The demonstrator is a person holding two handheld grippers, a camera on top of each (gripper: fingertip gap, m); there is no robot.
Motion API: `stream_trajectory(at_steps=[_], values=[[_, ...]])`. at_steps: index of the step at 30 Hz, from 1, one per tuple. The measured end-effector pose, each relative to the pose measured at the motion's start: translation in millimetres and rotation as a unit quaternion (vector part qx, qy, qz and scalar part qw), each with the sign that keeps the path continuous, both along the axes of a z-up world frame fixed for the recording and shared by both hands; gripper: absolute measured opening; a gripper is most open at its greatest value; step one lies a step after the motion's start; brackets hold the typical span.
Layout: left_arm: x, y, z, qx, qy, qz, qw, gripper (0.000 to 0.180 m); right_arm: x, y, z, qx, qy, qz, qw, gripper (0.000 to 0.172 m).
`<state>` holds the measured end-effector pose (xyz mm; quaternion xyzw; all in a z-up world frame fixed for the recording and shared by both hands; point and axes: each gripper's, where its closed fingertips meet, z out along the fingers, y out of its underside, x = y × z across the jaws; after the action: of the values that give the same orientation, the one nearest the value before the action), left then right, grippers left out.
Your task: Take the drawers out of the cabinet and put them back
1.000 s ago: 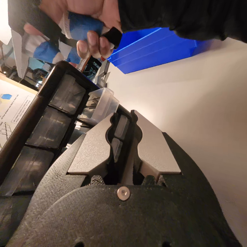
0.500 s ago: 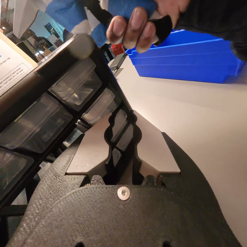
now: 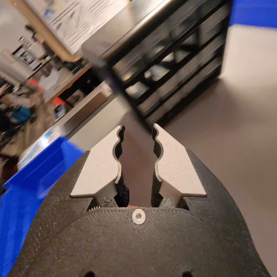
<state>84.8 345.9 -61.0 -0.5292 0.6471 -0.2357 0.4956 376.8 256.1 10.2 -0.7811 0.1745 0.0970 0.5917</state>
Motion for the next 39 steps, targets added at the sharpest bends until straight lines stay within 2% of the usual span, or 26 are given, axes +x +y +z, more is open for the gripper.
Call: stream_trajectory(at_steps=[3,5,7,10,13,16,20,21,23,25,27,32,36,38,39], values=[[-59,83,8,0.032,0.057,0.108,0.992,0.038,0,0,0,0.0,0.0,0.0,1.0,0.083],[-97,140,4,0.014,0.093,0.194,0.977,0.037,0,1,0,0.001,0.0,0.001,1.0,0.083],[-132,189,-12,-0.035,0.129,0.267,0.954,0.037,0,1,1,0.001,0.001,0.001,1.0,0.083],[-166,248,-42,-0.079,0.171,0.342,0.921,0.037,-1,1,1,0.002,0.0,0.002,1.0,0.083],[-180,284,-78,-0.123,0.212,0.378,0.893,0.037,-2,1,1,0.003,-0.002,0.004,1.0,0.083],[-182,307,-104,-0.149,0.238,0.399,0.873,0.038,-3,1,1,0.002,-0.003,0.007,1.0,0.083],[-178,319,-126,-0.174,0.259,0.409,0.858,0.027,-4,1,1,0.003,-0.003,0.011,1.0,0.084],[-178,321,-130,-0.171,0.267,0.41,0.855,0.018,-4,1,1,0.004,-0.001,0.012,1.0,0.083],[-177,324,-130,-0.152,0.275,0.412,0.855,0.017,-5,2,2,0.006,0.001,0.015,1.0,0.083],[-173,328,-119,-0.127,0.26,0.413,0.863,0.017,-5,3,2,0.007,0.003,0.017,1.0,0.083],[-169,331,-95,-0.086,0.23,0.421,0.873,0.015,-5,3,2,0.008,0.004,0.018,1.0,0.083],[-163,323,7,0.039,0.12,0.443,0.888,0.013,-6,3,2,0.009,0.003,0.019,1.0,0.083],[-162,292,88,0.104,0.037,0.433,0.895,0.013,-6,3,2,0.008,0.003,0.02,1.0,0.084],[-149,262,105,0.084,0.008,0.396,0.914,0.013,-6,3,2,0.008,0.002,0.02,1.0,0.084],[-138,243,105,0.061,0.002,0.367,0.928,0.013,-6,3,2,0.008,0.002,0.02,1.0,0.084]])
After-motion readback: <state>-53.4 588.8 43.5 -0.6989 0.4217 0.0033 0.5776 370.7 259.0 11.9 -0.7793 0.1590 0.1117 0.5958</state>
